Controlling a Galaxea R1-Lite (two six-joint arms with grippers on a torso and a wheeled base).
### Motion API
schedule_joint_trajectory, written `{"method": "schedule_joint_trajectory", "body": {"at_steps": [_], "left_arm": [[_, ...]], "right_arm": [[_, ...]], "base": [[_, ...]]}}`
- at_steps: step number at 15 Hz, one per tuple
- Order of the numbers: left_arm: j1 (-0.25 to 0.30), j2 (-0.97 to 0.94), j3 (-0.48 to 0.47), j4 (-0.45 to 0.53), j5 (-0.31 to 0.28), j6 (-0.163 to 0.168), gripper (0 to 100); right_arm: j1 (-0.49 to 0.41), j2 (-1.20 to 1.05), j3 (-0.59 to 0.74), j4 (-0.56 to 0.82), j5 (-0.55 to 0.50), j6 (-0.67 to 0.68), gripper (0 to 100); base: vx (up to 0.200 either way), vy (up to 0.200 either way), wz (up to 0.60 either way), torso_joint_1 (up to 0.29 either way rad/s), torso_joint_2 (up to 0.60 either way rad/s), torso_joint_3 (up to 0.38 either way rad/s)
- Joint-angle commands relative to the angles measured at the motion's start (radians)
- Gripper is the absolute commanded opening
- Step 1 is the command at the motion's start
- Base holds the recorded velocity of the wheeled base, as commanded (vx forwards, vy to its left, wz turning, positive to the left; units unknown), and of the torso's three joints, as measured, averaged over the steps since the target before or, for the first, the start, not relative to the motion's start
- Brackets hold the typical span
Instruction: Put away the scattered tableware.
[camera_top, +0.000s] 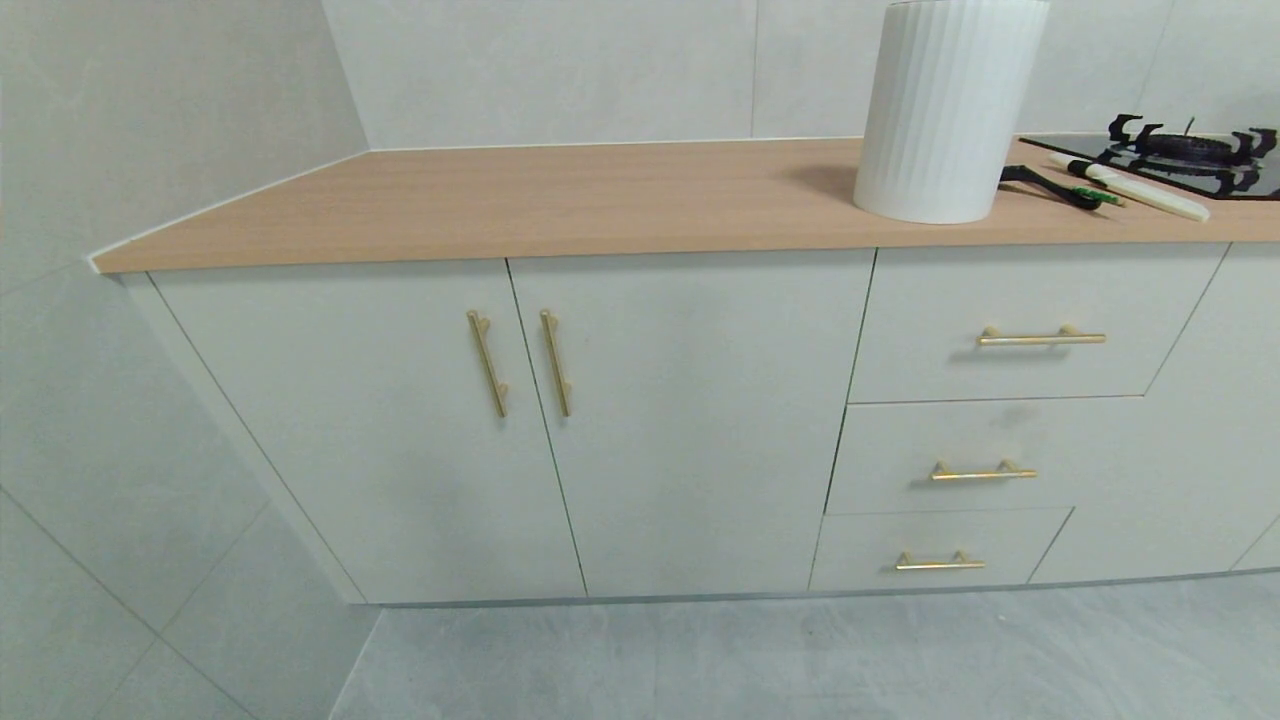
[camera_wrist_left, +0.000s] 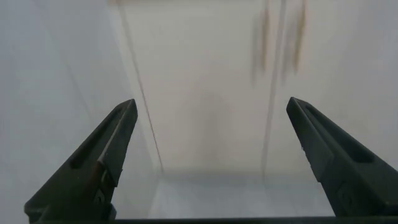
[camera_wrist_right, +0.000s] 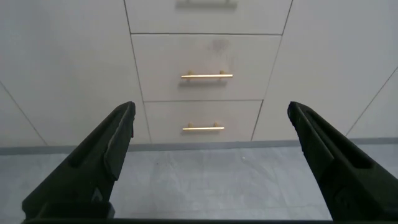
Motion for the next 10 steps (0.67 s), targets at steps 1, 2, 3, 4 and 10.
{"method": "schedule_joint_trajectory", "body": {"at_steps": [1,2,3,4,10], "left_arm": [[0.0,-0.001,0.011,0.053,-0.009,0.0,100],[0.0,0.0,0.011,0.045,-0.022,-0.005,100],[0.0,0.0,0.011,0.057,-0.075,-0.017,100],[0.0,0.0,0.011,0.094,-0.116,-0.028,100],[0.0,0.0,0.011,0.085,-0.111,-0.071,100]], "right_arm": [[0.0,0.002,0.004,0.037,0.01,0.008,100],[0.0,0.002,0.001,0.048,0.017,0.009,100],[0.0,0.002,0.002,0.041,0.021,0.009,100],[0.0,0.002,0.002,0.04,0.041,0.009,100],[0.0,0.002,0.004,0.04,0.052,0.008,100]], "base": [[0.0,0.0,0.0,0.0,0.0,0.0],[0.0,0.0,0.0,0.0,0.0,0.0],[0.0,0.0,0.0,0.0,0.0,0.0],[0.0,0.0,0.0,0.0,0.0,0.0],[0.0,0.0,0.0,0.0,0.0,0.0]]}}
